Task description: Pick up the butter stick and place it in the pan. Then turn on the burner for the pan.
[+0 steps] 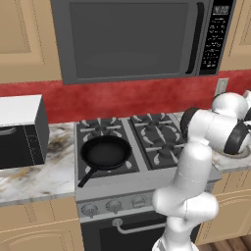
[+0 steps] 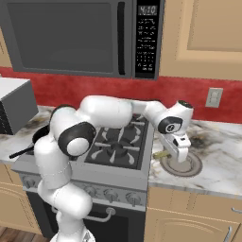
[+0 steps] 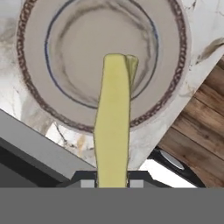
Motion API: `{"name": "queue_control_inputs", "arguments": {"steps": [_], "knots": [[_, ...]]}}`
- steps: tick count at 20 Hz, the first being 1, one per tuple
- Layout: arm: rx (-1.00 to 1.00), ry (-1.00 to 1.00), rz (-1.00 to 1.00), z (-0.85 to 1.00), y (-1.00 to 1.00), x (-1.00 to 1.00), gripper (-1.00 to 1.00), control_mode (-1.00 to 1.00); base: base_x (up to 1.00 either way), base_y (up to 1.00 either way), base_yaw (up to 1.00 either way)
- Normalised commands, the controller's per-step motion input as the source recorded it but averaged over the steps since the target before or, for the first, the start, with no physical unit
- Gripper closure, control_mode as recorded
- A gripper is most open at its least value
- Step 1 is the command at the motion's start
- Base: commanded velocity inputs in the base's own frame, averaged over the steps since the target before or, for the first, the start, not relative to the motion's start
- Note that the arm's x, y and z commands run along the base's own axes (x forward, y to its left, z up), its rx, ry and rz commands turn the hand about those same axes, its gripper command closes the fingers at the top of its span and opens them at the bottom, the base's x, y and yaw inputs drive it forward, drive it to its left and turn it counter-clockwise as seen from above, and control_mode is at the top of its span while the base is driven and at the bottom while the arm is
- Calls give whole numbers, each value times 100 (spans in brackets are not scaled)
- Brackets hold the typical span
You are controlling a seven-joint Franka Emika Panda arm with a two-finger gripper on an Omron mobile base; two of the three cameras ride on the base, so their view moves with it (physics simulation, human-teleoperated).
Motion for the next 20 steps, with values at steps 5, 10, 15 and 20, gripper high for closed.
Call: {"name": "queue_control_inputs", "arguments": {"steps": [5, 10, 15, 20], "knots": [[-4, -4, 11, 24, 52, -38, 100, -100, 0, 0, 0], [0, -5, 10, 43, 49, -32, 100, -100, 0, 0, 0], [0, -6, 10, 49, 48, -22, 100, -100, 0, 0, 0], [0, -3, 11, 50, 52, -5, 100, -100, 0, 0, 0]]}}
